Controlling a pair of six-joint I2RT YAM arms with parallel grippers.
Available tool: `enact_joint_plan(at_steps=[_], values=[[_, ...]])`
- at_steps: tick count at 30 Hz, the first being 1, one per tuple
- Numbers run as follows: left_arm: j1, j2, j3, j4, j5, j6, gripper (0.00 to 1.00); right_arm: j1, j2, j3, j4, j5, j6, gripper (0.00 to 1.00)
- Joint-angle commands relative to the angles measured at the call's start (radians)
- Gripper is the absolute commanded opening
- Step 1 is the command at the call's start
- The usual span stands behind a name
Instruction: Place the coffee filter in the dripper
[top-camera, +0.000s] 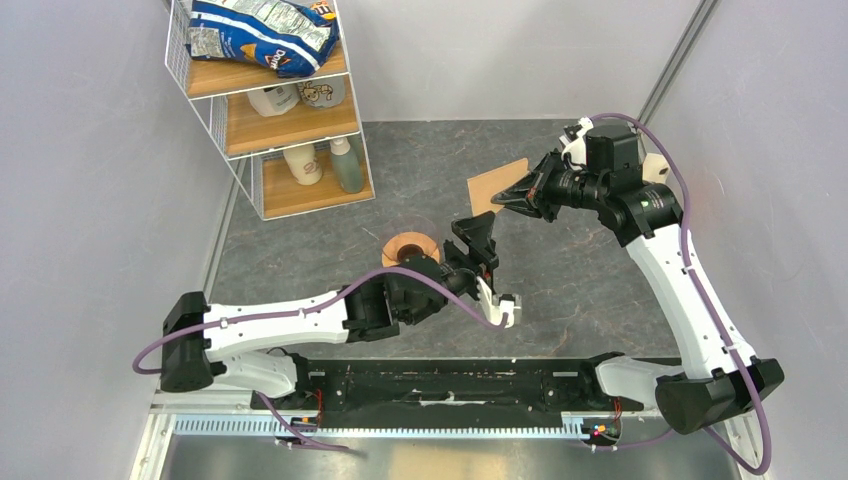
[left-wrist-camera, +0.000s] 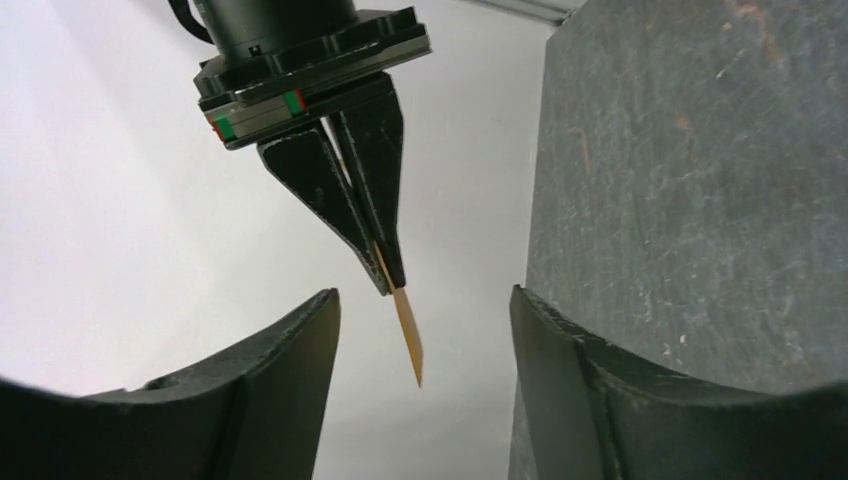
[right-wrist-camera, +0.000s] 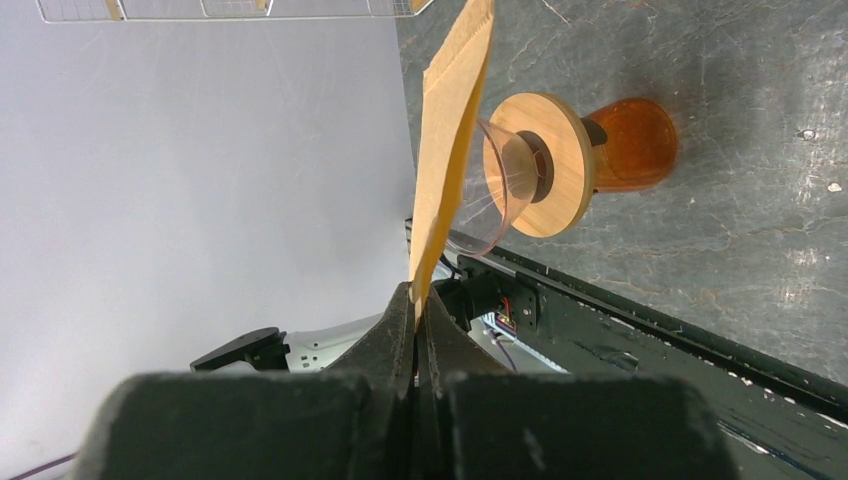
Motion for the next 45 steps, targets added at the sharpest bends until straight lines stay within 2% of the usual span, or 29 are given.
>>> enact_joint_plan(at_steps=[1, 4, 8, 9, 10, 11, 13, 17, 20, 21, 23, 25, 28, 30, 33, 35, 40, 45], values=[[0.015, 0.043, 0.104, 0.053, -0.101, -0.007, 0.63, 0.0, -0.027, 0.002, 0.034, -0.028, 0.016, 0.0], [0.047, 0.059, 0.145, 0.026, -0.117, -0.056, 0.42, 0.0, -0.034, 0.003, 0.033, -0.037, 0.016, 0.0], [0.058, 0.04, 0.14, -0.026, -0.093, -0.11, 0.04, 0.0, -0.034, 0.003, 0.053, -0.057, 0.036, 0.0], [0.058, 0.029, 0.133, -0.033, -0.088, -0.122, 0.02, 0.0, -0.034, 0.005, 0.064, -0.062, 0.041, 0.0], [0.061, 0.018, 0.127, -0.034, -0.08, -0.138, 0.02, 0.0, -0.033, 0.01, 0.072, -0.062, 0.042, 0.08], [0.065, 0.004, 0.122, -0.036, -0.074, -0.156, 0.02, -0.002, -0.03, 0.023, 0.073, -0.062, 0.038, 0.22], [0.085, -0.02, 0.136, -0.096, -0.055, -0.234, 0.02, -0.016, -0.026, 0.062, 0.073, -0.064, 0.019, 0.44], [0.169, -0.091, 0.169, -0.212, 0.026, -0.439, 0.02, -0.085, -0.026, 0.171, 0.073, -0.071, -0.092, 0.67], [0.282, -0.199, 0.152, -0.269, 0.222, -0.67, 0.02, -0.166, -0.061, 0.252, 0.065, -0.096, -0.302, 0.93], [0.327, -0.239, 0.141, -0.264, 0.308, -0.744, 0.02, -0.186, -0.08, 0.275, 0.064, -0.132, -0.419, 0.97], [0.376, -0.297, 0.119, -0.207, 0.396, -0.869, 0.02, -0.196, -0.15, 0.278, 0.085, -0.244, -0.662, 0.97], [0.419, -0.333, 0.132, -0.179, 0.475, -0.99, 0.02, -0.196, -0.236, 0.188, 0.189, -0.301, -0.755, 0.97], [0.464, -0.381, 0.139, -0.134, 0.551, -1.155, 0.02, -0.195, -0.342, -0.001, 0.417, -0.333, -0.703, 0.97], [0.489, -0.392, 0.16, -0.143, 0.558, -1.252, 0.02, -0.194, -0.379, -0.125, 0.595, -0.341, -0.6, 0.97], [0.538, -0.402, 0.176, -0.147, 0.595, -1.404, 0.02, -0.176, -0.391, -0.298, 0.888, -0.299, -0.433, 0.97], [0.557, -0.411, 0.173, -0.123, 0.633, -1.473, 0.02, -0.138, -0.361, -0.34, 1.021, -0.259, -0.392, 0.97], [0.566, -0.428, 0.168, -0.119, 0.667, -1.528, 0.02, 0.054, -0.28, -0.322, 1.112, -0.23, -0.451, 0.97], [0.57, -0.434, 0.158, -0.106, 0.695, -1.56, 0.02, 0.089, -0.234, -0.293, 1.112, -0.283, -0.487, 0.93]])
